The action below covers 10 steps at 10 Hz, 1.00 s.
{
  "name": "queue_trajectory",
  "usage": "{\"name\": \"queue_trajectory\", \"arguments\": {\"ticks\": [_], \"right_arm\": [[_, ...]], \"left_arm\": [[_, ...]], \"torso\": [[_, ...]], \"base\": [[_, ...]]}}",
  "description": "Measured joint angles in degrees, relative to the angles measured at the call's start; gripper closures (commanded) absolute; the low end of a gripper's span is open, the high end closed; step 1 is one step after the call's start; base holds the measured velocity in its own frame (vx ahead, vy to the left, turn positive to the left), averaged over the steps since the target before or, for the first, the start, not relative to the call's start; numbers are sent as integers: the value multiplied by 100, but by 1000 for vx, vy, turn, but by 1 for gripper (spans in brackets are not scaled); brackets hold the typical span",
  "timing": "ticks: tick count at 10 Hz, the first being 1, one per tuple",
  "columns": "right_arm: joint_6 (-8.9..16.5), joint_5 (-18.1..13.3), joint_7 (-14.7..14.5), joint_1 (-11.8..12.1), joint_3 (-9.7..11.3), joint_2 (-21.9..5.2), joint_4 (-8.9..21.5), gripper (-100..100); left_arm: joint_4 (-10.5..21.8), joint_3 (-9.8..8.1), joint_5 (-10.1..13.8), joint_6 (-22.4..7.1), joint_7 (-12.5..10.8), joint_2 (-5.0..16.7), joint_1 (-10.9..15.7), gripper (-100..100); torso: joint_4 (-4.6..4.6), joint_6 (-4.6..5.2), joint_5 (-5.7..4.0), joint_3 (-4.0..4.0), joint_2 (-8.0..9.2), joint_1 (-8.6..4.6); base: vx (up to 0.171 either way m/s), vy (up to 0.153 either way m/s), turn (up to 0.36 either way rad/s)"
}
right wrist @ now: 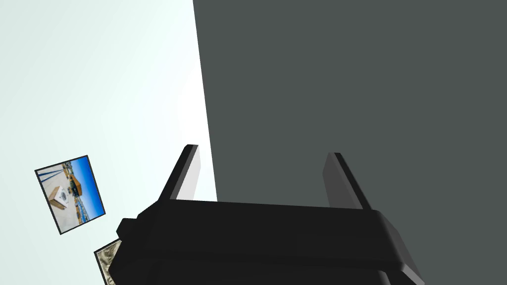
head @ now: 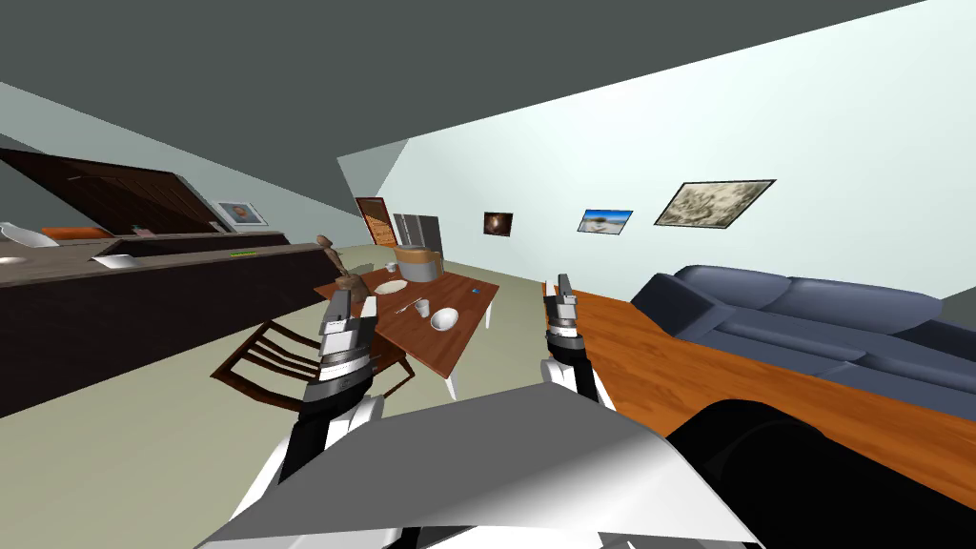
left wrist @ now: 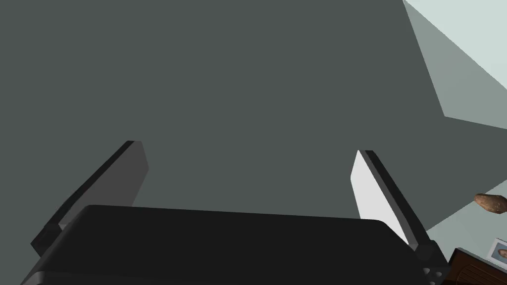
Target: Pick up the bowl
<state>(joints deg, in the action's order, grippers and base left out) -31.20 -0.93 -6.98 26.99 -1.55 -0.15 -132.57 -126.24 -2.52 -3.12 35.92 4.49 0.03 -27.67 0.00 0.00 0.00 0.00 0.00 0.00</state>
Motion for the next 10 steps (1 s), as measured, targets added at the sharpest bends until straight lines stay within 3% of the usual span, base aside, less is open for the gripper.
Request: {"name": "queue_trajectory", "arguments": {"ticks": [5,10], "right_arm": [[0,0,0,-1,-1,-1,0,0],[0,0,0,0,-1,-1,0,0]], "left_arm": [[458,-56,19,-593,-315,427,580,-100],[913,-38,22,-1271,-606,655,1157,-100]], "torso": [[3,1,9,7,13,39],[0,-1,6,1,1,25]], "base": [[-33,81,-59],[-12,65,-47]]}}
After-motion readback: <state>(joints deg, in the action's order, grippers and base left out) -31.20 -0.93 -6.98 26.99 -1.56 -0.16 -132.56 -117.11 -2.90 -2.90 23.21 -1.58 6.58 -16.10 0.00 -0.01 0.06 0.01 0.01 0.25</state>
